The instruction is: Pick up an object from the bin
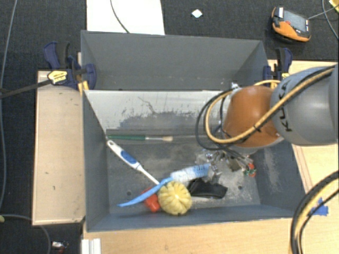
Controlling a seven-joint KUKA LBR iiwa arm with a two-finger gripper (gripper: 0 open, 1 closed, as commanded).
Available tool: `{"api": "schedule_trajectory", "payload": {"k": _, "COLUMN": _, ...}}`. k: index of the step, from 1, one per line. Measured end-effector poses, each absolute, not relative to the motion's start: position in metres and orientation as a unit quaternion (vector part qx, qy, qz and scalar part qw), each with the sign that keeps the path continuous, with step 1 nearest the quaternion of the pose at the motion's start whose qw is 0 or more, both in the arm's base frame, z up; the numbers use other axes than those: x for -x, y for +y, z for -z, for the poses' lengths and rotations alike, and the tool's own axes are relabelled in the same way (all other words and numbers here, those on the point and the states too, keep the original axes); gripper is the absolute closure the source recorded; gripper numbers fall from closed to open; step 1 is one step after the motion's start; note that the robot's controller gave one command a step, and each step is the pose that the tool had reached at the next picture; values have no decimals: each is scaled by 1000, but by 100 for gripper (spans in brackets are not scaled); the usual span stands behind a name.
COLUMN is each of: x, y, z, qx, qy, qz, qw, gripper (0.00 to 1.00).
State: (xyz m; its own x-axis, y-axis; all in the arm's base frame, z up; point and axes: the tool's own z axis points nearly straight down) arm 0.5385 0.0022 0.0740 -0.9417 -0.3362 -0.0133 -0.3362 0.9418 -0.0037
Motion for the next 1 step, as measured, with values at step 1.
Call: {"api": "schedule_trajectory", "payload": {"k": 1, "x": -539, "y": 2, "z": -74, "qx": 170, "qy": 985, "qz": 1, "qw": 7, "gripper": 100}}
